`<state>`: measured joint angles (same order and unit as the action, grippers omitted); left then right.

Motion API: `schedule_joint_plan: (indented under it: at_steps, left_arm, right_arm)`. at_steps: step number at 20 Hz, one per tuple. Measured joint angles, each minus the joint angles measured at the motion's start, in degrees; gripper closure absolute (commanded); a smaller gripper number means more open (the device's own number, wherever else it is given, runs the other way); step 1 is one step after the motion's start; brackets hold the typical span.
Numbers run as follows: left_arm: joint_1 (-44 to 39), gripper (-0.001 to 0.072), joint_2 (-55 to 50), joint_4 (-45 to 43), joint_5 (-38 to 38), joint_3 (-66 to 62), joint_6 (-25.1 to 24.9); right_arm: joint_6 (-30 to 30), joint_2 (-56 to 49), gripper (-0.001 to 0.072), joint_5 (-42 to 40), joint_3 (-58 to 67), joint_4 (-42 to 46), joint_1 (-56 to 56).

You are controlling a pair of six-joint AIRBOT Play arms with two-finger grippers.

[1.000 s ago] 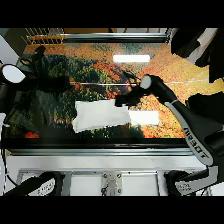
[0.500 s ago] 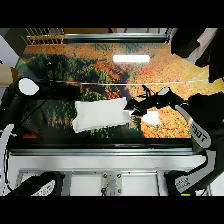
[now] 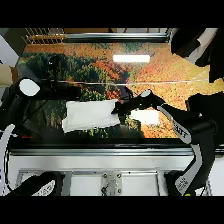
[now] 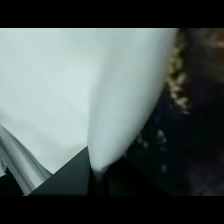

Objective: Fold the clothes and pants, and hang the long-sleeved shirts on hangers.

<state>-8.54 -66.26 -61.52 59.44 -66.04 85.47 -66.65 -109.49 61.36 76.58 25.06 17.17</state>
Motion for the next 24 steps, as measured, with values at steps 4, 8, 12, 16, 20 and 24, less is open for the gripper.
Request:
schedule_joint_plan:
  at_steps: [4,8,12,16,20,24]
  left_arm:
    - [-0.02,0.0701,0.00,0.09,0.33,0.00,0.15]
    - [-0.02,0.0700,0.00,0.09,0.52,0.00,0.15]
    - [-0.02,0.0700,0.00,0.09,0.55,0.00,0.13]
    - [-0.02,0.0700,0.00,0.11,0.52,0.00,0.13]
    - [-0.02,0.0701,0.00,0.11,0.57,0.00,0.11]
    - [-0.02,0.0700,0.00,0.09,1.79,0.02,0.00]
  right_arm:
    - [0.37,3.10,0.0702,0.74,2.73,2.43,-1.55]
    - [-6.91,12.61,0.0702,1.99,5.55,14.64,-10.67]
    - [-12.79,24.28,0.0701,3.61,6.54,24.98,-25.53]
    - [-15.04,33.59,0.0702,4.02,6.80,28.94,-41.62]
    - [-15.96,38.84,0.0702,4.13,6.86,30.29,-56.28]
    - [-23.56,48.06,0.0702,7.10,6.34,41.16,-67.47]
